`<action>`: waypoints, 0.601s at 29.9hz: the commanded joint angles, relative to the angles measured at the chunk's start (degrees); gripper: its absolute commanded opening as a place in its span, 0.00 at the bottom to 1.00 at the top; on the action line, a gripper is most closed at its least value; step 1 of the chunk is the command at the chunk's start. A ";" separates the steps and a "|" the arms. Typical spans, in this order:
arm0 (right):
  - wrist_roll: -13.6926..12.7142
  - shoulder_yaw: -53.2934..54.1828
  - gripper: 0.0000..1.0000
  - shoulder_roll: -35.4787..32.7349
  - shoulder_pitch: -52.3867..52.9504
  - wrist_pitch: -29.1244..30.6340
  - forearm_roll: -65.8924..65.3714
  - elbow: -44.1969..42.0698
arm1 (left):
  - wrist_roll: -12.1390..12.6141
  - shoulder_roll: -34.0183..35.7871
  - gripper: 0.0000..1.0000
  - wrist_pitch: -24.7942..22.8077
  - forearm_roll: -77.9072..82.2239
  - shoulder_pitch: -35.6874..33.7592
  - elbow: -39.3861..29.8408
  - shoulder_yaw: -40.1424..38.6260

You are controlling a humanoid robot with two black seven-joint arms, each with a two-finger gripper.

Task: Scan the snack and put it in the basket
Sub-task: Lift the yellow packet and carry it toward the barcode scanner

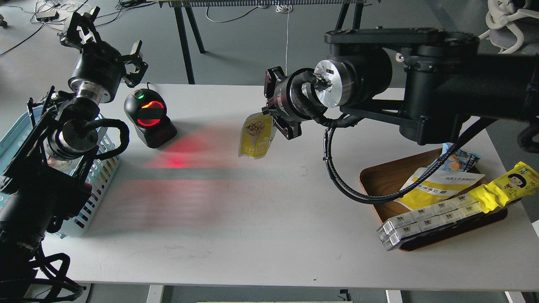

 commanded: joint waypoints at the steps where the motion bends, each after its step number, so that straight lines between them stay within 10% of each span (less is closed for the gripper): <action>1: 0.09 -0.01 0.00 4.51 -1.01 0.01 -0.18 -0.94 | 0.00 0.02 1.00 -0.01 0.00 0.02 0.00 0.00; 18: 0.18 -0.97 0.00 6.02 -4.17 0.01 -1.49 -2.08 | 0.00 0.29 1.00 -0.01 0.00 0.02 0.00 0.08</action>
